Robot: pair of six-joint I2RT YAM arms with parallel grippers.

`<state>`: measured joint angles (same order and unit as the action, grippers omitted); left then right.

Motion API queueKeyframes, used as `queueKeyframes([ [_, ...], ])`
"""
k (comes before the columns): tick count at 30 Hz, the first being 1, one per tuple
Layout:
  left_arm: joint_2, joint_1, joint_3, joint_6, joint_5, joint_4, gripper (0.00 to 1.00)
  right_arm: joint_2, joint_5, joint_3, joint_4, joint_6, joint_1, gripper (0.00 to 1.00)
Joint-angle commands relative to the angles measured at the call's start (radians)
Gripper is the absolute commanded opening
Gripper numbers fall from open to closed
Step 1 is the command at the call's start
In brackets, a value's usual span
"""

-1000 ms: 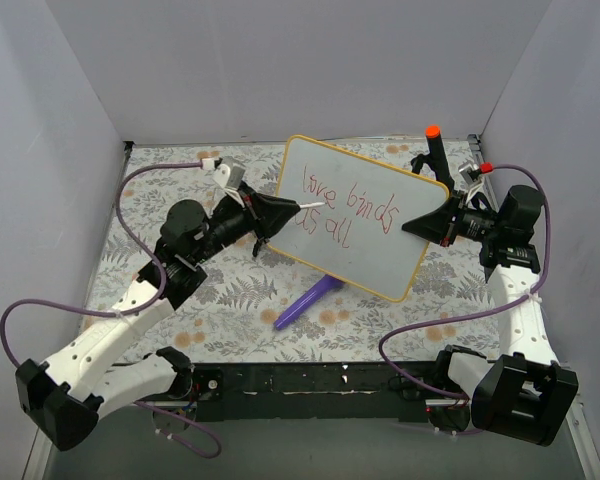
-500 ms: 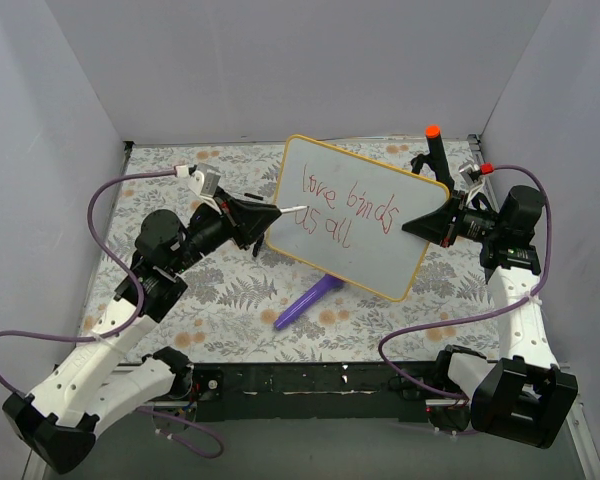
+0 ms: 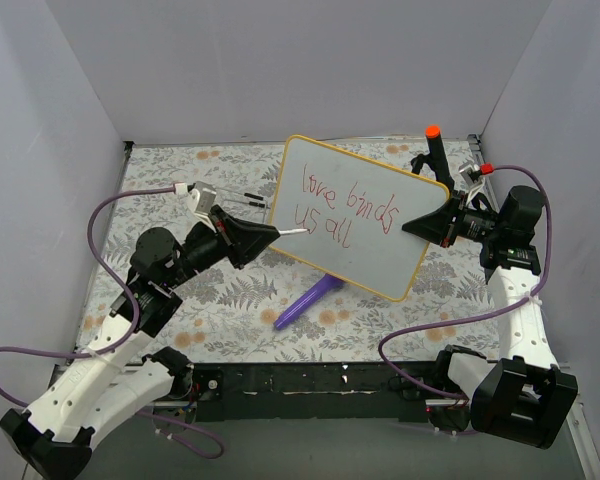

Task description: Write a sentence on the whiteboard

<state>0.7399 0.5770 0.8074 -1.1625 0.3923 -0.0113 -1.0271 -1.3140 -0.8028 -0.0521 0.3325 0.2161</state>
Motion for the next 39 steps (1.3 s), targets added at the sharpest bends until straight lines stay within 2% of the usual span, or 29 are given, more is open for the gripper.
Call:
queueKeyframes([
  [1,-0.036,-0.006,-0.028,-0.054,0.062,-0.050,0.00,0.025,-0.065,-0.018,-0.057,0.005,0.005,0.01],
  [32,-0.079,-0.006,-0.132,-0.177,0.063,-0.156,0.00,-0.005,-0.087,-0.041,-0.060,-0.009,-0.020,0.01],
  [39,-0.080,-0.006,-0.134,-0.189,0.031,-0.145,0.00,-0.120,-0.039,-0.191,0.017,-0.099,-0.121,0.01],
])
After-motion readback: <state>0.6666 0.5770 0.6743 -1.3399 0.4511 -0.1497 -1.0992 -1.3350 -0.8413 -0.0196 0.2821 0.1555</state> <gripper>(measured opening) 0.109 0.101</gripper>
